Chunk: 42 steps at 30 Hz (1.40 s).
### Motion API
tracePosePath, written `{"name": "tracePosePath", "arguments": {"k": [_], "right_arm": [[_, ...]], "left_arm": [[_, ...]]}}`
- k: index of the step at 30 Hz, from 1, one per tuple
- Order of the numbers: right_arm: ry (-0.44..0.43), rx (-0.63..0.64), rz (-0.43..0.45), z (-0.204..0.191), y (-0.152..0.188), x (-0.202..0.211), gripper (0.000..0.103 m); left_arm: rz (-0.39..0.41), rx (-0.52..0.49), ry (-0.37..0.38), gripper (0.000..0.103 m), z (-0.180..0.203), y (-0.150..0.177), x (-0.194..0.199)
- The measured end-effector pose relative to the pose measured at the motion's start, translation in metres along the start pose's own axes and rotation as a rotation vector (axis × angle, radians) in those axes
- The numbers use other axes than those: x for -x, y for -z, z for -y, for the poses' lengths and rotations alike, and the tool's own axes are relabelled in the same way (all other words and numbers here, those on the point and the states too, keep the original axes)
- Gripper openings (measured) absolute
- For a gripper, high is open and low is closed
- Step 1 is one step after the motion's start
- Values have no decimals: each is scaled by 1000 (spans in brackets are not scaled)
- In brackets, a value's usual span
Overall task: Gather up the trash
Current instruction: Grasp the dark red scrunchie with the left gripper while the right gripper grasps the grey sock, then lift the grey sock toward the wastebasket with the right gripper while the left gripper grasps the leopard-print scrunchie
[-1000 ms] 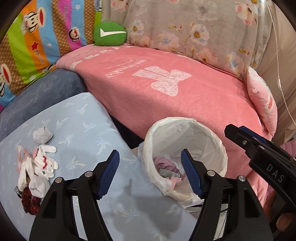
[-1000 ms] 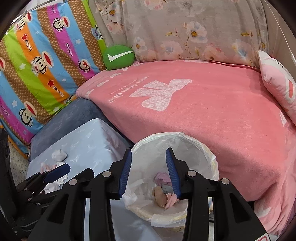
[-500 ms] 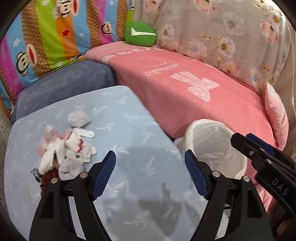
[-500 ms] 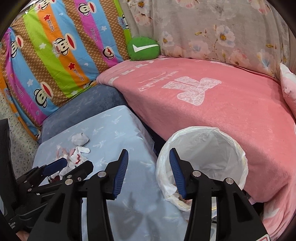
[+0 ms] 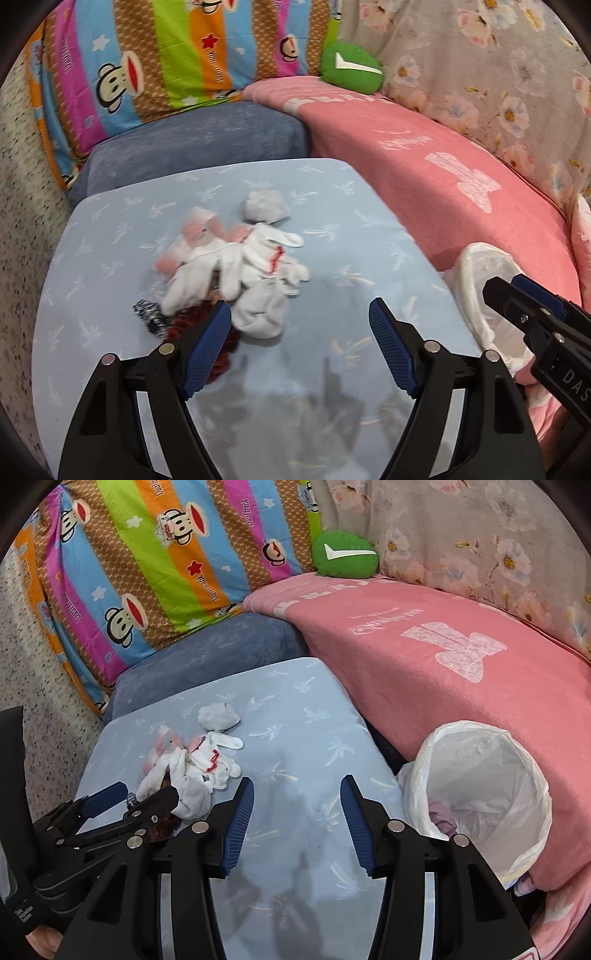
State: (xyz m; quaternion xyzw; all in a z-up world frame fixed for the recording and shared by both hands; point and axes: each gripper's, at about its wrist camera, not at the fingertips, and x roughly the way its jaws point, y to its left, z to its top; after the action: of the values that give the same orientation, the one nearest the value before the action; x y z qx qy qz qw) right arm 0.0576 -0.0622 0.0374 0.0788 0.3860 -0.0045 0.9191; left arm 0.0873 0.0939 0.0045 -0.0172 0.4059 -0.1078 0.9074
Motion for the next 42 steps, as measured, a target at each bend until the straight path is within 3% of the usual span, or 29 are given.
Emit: {"name": "tracePosePath", "arguments": {"k": [13,20,31,34,39,42], "right_arm": [[-58,92,-92,-75,16,-50,52],[-76,119,-149,-96,25,-80,52],[-102,138,-200,-120,24,-119,51],[-102,139,-218,-125,24,-130,46],[-105,145,-246,-130,27,-145,39],[-133,138,-266,-130,30,-151,31]], "left_arm": [[-54,100,-65,73,-75,22,-14],[-92,114,-73,73,-93,32,-27],[-145,139,-53,53,-110,39,-47],[-158,138,-43,45,-112,41,-51],[-172,136,-12,24,-112,41,-55],[-167,125,-3,17,-110,41,-54]]}}
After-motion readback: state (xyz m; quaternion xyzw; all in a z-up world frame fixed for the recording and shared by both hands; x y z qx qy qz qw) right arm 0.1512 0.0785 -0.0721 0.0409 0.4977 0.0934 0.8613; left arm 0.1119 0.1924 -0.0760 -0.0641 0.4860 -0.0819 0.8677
